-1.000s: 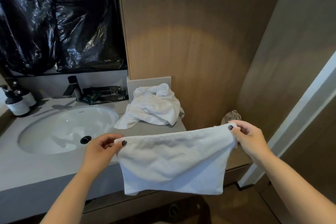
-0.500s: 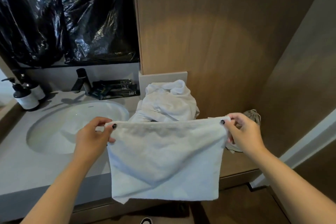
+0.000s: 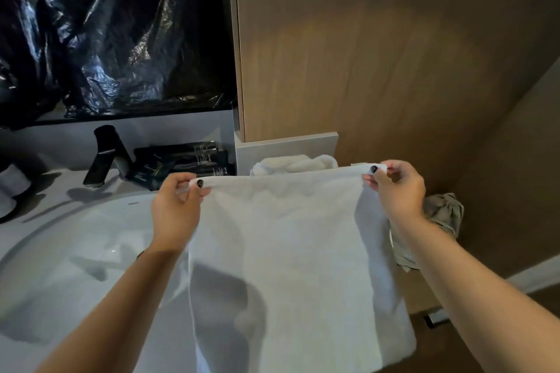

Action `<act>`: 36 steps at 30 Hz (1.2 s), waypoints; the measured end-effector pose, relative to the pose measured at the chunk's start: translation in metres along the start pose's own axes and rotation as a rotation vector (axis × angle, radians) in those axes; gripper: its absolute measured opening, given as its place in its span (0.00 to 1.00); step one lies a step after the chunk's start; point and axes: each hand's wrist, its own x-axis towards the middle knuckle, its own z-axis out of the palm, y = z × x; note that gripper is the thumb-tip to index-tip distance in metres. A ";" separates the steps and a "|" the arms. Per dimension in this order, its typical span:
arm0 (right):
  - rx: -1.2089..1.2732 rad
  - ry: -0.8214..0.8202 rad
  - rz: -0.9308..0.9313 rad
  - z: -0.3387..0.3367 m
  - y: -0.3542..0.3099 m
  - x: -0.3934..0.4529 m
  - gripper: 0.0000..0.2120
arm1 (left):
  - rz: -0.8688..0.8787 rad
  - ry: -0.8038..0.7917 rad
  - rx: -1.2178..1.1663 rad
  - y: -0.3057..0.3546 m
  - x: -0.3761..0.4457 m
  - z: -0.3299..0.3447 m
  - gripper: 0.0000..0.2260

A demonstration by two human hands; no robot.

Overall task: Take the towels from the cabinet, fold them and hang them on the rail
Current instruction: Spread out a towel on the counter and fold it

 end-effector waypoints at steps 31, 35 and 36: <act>-1.107 -0.767 -0.405 0.043 0.126 0.026 0.34 | 0.582 -0.727 0.652 -0.099 0.002 0.120 0.29; -1.058 -0.610 -0.397 0.054 0.112 0.002 0.31 | 0.551 -0.734 0.643 -0.096 0.002 0.119 0.31; -1.009 -0.527 -0.419 0.059 0.107 -0.011 0.31 | 0.531 -0.718 0.629 -0.093 -0.002 0.118 0.30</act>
